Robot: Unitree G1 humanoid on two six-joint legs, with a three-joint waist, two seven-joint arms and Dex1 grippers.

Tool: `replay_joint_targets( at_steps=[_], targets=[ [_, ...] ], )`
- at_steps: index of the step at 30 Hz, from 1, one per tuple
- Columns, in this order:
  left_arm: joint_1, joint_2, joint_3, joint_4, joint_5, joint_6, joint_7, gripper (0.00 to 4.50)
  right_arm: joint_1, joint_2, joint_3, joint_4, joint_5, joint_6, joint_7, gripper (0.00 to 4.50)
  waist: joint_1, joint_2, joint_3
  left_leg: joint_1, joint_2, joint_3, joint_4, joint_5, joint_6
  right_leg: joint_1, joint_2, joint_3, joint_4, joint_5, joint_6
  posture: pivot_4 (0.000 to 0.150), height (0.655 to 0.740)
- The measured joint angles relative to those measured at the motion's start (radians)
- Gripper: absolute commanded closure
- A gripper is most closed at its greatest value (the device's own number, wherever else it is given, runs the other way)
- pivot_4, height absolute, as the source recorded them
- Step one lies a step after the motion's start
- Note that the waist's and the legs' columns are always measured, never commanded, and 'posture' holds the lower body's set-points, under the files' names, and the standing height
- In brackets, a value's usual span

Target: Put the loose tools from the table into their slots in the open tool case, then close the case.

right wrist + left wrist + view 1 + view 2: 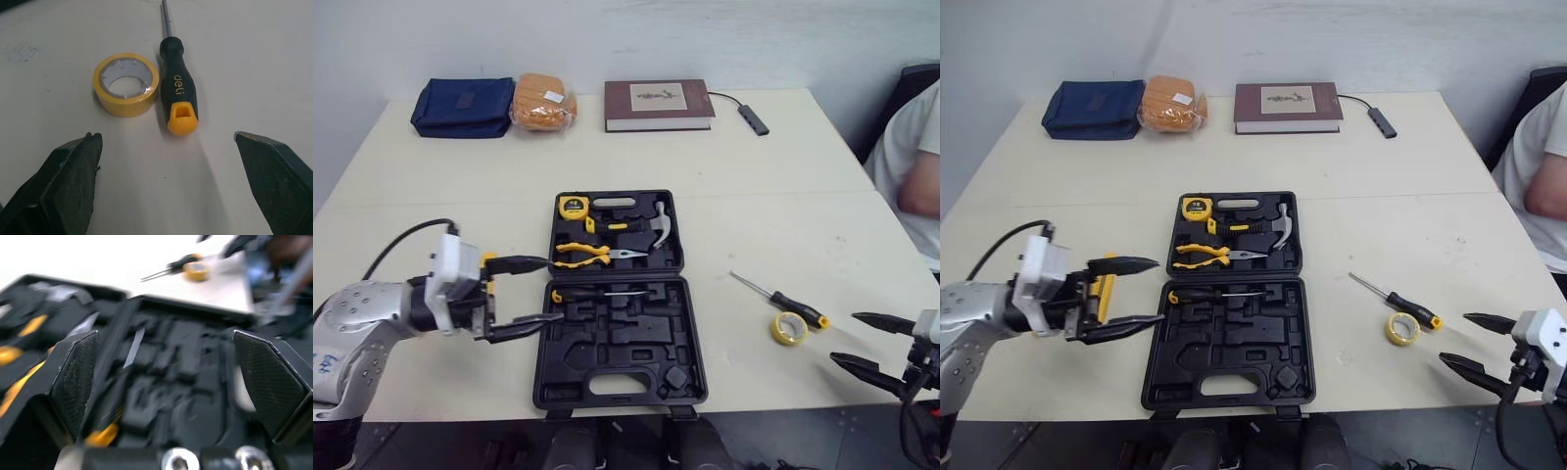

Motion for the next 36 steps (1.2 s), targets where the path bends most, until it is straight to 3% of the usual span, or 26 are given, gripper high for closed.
replay_joint_targets(
  at_steps=[11, 28, 31, 36],
  targets=[
    [-0.081, -0.043, -0.111, -0.048, -0.031, 0.063, -0.018, 0.10, -0.201, 0.001, 0.118, 0.146, -0.075, -0.019, 0.037, 0.00, 0.002, 0.000, 0.000, 0.001, 0.000, 0.001, 0.001, 0.004, 0.005, 0.000, 0.001, 0.001, 0.001, 0.000, 0.000, 0.150, 0.7400],
    [-0.077, -0.061, -0.126, -0.048, -0.029, 0.063, -0.017, 0.10, -0.411, 0.025, 0.239, 0.330, -0.128, -0.039, 0.079, 0.00, -0.001, 0.000, 0.000, 0.001, 0.000, 0.001, 0.003, 0.004, 0.005, 0.000, 0.001, 0.002, 0.002, 0.000, 0.000, 0.150, 0.7400],
    [-0.070, -0.061, -0.137, -0.051, -0.029, 0.063, -0.018, 0.00, -0.439, 0.028, 0.246, 0.361, -0.131, -0.039, 0.083, 0.84, -0.002, 0.000, 0.000, 0.001, 0.001, 0.001, 0.003, 0.004, 0.005, 0.000, 0.001, 0.002, 0.003, 0.000, 0.000, 0.150, 0.7400],
    [-0.060, -0.058, -0.141, -0.055, -0.033, 0.074, -0.025, 0.00, -0.455, 0.031, 0.247, 0.389, -0.133, -0.045, 0.083, 3.41, -0.001, 0.000, 0.000, 0.001, 0.001, 0.001, 0.003, 0.004, 0.005, 0.000, 0.001, 0.002, 0.003, 0.000, -0.001, 0.150, 0.7400]
  ],
)
